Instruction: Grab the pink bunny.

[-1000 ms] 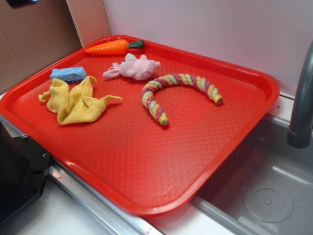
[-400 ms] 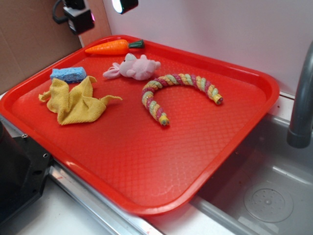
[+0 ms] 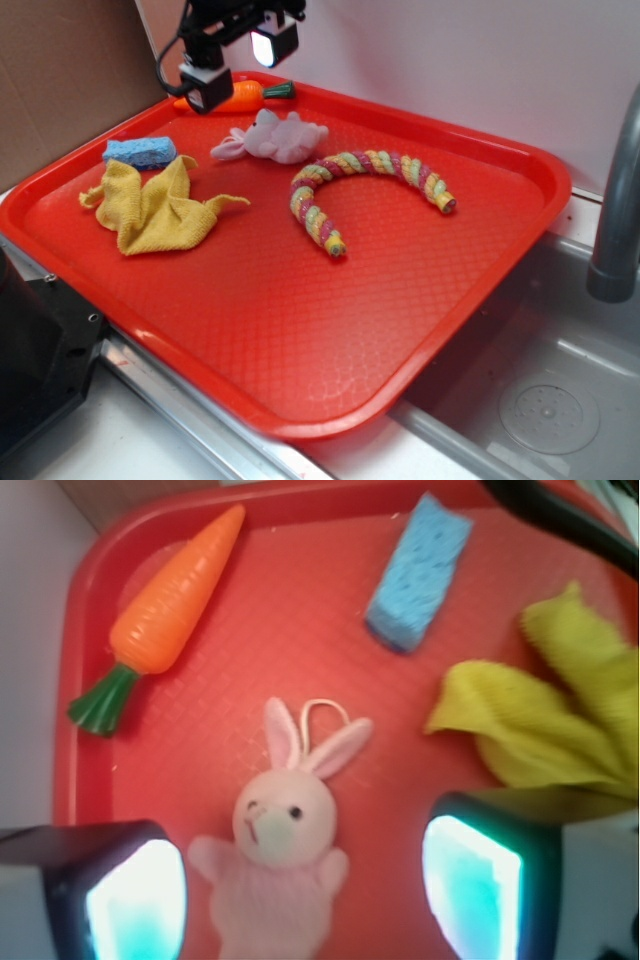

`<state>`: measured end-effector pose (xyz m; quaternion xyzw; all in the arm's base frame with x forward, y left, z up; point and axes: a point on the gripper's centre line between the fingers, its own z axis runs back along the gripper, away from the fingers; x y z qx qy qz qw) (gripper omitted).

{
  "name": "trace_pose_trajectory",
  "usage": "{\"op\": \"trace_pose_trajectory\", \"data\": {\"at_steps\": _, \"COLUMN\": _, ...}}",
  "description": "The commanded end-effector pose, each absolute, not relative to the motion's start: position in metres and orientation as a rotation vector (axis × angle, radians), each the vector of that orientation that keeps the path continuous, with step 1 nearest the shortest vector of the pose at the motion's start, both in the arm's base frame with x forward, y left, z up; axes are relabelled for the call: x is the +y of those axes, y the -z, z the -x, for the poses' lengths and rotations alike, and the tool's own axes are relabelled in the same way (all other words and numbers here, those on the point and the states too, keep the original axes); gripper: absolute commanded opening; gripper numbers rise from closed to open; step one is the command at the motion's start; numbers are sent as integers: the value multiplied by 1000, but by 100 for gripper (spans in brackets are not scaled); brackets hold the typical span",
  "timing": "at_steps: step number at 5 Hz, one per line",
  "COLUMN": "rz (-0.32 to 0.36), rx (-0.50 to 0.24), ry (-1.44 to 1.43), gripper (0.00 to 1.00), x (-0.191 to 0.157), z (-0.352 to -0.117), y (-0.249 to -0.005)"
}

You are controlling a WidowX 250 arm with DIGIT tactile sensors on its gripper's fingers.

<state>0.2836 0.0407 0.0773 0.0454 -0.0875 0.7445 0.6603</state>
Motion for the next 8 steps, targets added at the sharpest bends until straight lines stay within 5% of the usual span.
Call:
{"op": "trace_pose_trajectory", "data": {"at_steps": 1, "rz": -119, "rx": -218, "ry": -1652, "gripper": 100, "x": 53, "z": -295, "y": -48}}
{"op": "trace_pose_trajectory", "data": {"at_steps": 3, "rz": -92, "rx": -184, "ry": -1585, "gripper": 100, "x": 36, "z": -298, "y": -36}}
{"op": "trace_pose_trajectory", "data": {"at_steps": 4, "rz": -85, "rx": -176, "ry": -1601, "gripper": 0, "x": 37, "z": -298, "y": -34}}
{"op": "trace_pose_trajectory", "data": {"at_steps": 6, "rz": -102, "rx": -187, "ry": -1622, "gripper": 0, "x": 41, "z": -300, "y": -32}}
{"op": "trace_pose_trajectory", "data": {"at_steps": 8, "rz": -39, "rx": -183, "ry": -1228, "gripper": 0, "x": 45, "z": -298, "y": -84}}
